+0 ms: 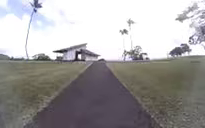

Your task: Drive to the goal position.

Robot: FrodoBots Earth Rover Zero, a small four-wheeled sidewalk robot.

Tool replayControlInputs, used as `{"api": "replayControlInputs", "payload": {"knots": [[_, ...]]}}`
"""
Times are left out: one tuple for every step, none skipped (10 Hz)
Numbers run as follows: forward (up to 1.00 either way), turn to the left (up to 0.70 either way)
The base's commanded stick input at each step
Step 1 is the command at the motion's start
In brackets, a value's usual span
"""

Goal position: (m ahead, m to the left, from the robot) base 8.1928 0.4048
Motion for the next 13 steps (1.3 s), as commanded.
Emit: {"api": "replayControlInputs", "payload": {"knots": [[0.85, 0.0], [0.85, 0.0], [0.85, 0.0], [0.85, 0.0], [0.85, 0.0], [0.85, 0.0], [0.85, 0.0], [0.85, 0.0], [0.85, 0.0], [0.85, 0.0], [0.85, 0.0], [0.85, 0.0], [0.85, 0.0]]}}
